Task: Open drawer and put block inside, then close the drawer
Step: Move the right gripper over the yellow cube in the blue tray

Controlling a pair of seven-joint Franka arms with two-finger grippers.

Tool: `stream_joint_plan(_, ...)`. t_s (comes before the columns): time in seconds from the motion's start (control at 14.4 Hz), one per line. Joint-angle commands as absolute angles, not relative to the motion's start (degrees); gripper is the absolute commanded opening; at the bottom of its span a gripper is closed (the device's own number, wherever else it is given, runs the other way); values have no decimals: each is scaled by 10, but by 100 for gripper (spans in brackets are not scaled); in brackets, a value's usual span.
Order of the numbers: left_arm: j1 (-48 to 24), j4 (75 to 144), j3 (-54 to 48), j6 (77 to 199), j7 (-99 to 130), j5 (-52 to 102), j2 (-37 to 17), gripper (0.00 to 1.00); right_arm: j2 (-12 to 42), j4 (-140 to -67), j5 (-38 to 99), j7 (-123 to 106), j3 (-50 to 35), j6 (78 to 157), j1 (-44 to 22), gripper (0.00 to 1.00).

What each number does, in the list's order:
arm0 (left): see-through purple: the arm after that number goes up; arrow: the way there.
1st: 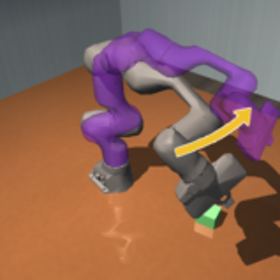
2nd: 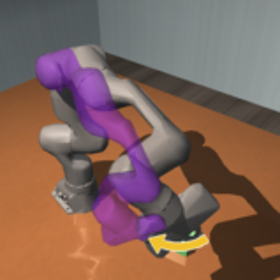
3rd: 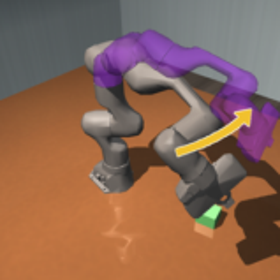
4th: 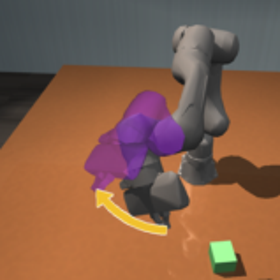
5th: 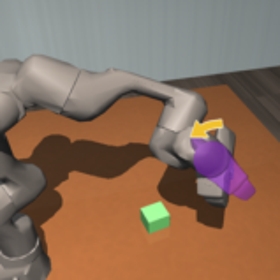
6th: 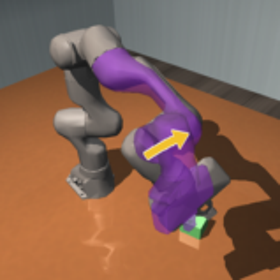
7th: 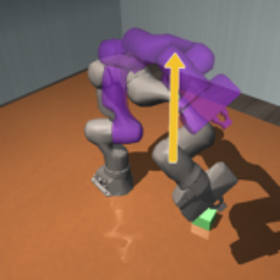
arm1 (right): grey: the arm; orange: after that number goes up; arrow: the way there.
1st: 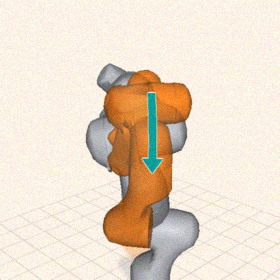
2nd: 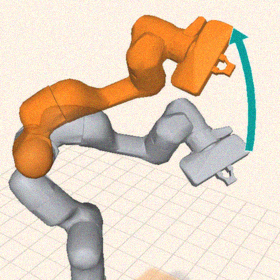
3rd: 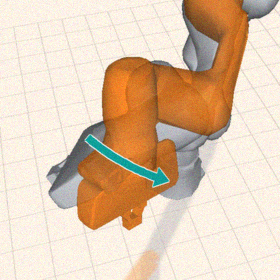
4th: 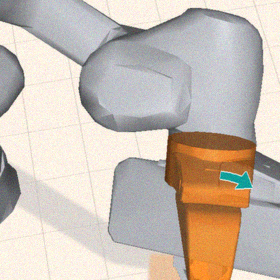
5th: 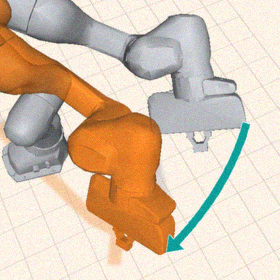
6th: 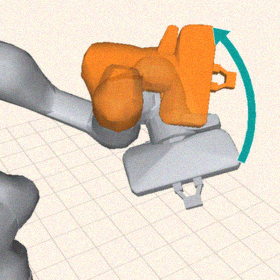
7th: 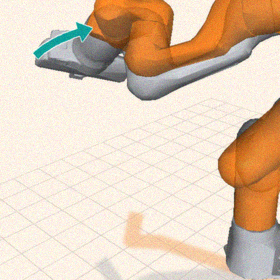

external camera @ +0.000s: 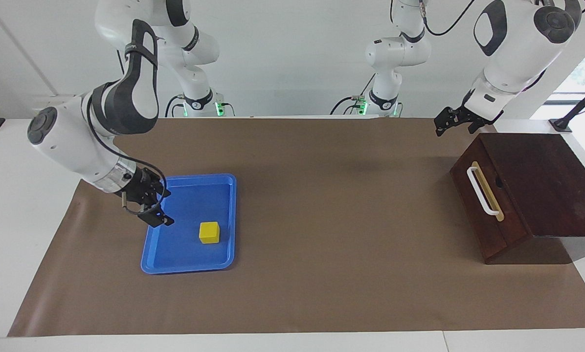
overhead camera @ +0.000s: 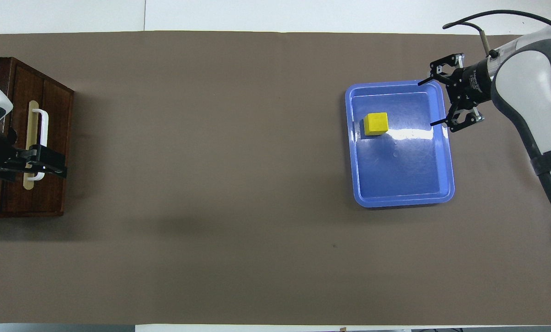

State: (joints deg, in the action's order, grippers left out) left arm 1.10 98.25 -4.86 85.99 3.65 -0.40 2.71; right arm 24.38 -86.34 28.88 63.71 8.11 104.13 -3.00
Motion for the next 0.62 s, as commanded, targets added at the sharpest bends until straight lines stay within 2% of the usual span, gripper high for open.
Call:
stream_joint_plan(0.0, 11, 983, -47, 862, 40, 1, 33, 100, 279, -860, 368, 672, 80, 1050, -12, 100)
stream_joint_plan(0.49, 5, 979, -48, 867, 40, -4, 33, 100, 287, -905, 426, 678, 79, 1058, -11, 100)
stream_joint_plan(0.55, 4, 986, -49, 897, 40, -19, 33, 100, 285, -924, 437, 675, 79, 1071, -16, 100)
